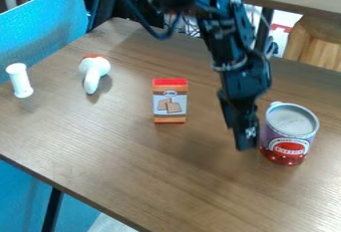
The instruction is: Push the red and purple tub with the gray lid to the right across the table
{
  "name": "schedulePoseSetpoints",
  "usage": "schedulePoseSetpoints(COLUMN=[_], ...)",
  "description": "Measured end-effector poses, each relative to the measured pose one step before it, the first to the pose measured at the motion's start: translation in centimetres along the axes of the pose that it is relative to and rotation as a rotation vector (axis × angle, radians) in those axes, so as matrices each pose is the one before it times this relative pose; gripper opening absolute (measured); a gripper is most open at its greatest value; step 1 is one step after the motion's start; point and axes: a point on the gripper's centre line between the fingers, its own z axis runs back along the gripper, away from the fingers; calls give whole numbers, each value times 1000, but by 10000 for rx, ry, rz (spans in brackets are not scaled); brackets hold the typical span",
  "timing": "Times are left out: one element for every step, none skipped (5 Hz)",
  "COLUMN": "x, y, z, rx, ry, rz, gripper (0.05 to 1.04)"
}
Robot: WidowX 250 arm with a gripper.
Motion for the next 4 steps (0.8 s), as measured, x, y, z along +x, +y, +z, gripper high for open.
schedulePoseSetpoints(x=[-2364,-1497,-1312,-850], y=[338,-22,-449,-163], z=[1172,1601,426,712], rx=[1035,1156,-7,-591], ry=[844,640,818,-129], rz=[1754,1656,1232,1269], gripper=[1001,1001,1001,1001])
